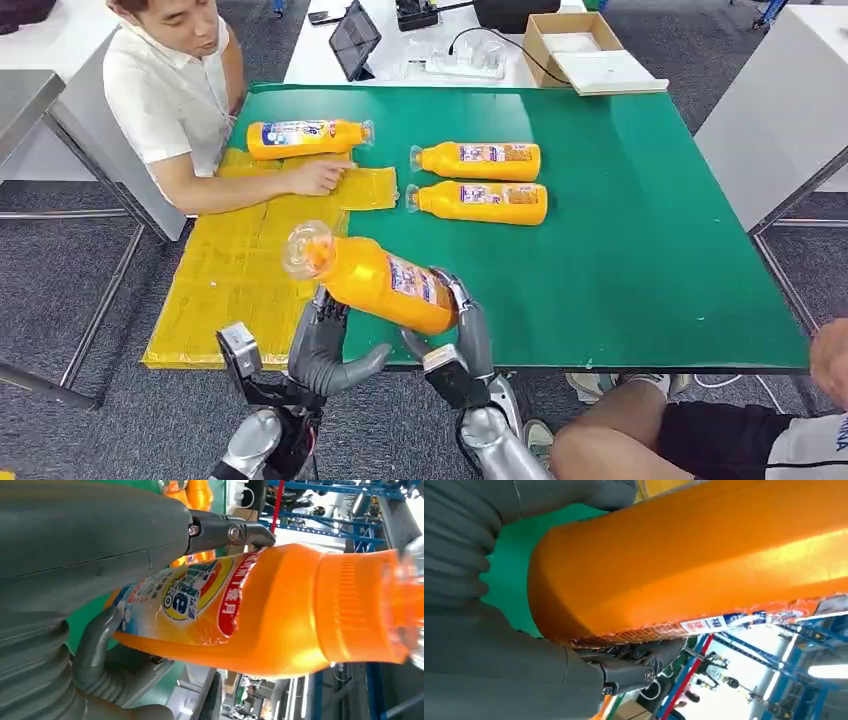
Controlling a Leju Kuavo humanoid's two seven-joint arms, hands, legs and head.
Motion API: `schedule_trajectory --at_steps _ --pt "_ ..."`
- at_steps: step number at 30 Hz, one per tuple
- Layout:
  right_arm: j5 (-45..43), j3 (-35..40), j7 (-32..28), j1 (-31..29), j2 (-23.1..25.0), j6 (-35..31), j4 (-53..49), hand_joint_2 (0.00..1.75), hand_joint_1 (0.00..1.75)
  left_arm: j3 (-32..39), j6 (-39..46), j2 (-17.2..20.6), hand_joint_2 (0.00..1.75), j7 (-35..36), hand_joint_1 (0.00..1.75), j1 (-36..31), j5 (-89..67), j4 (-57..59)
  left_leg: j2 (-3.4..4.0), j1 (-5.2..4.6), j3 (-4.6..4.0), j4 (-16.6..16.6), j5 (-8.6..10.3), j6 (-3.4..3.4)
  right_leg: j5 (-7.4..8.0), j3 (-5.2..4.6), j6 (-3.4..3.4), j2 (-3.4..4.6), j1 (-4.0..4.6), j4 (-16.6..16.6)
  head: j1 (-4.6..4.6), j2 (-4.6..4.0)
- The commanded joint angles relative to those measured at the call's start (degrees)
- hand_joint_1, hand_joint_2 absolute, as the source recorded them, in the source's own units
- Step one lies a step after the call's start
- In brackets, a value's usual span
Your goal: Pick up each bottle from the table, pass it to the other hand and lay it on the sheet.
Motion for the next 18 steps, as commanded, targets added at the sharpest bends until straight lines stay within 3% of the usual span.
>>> schedule_trajectory --at_steps 1,7,18 --pt "2.6 9.3 -1.8 -3.7 2.2 -2.6 8.9 1.75 1.75 -1.4 2.4 -0.3 1.75 1.1 0.00 -5.0 -0.2 7.7 0.12 0.04 0.20 0.0 -0.05 -0.08 -0.03 0.16 -0.10 0.05 0.05 0.0 0.02 0.00" --pt "3.0 12.3 -1.8 -3.4 2.3 -3.7 8.5 1.75 1.75 -0.6 6.0 -1.3 1.75 2.0 0.00 -6.1 -0.1 8.7 0.10 0.05 0.22 -0.1 -0.05 -0.07 -0.05 0.17 -0.08 0.00 0.06 0.0 -0.02 0.00" --pt "1.3 19.1 -1.8 -2.9 4.2 1.5 12.7 1.75 1.75 0.8 5.9 -2.3 1.75 -2.6 0.00 -6.9 3.8 5.0 0.09 0.09 0.22 0.0 -0.09 -0.10 -0.10 0.19 -0.12 -0.05 0.10 0.0 0.02 0.00"
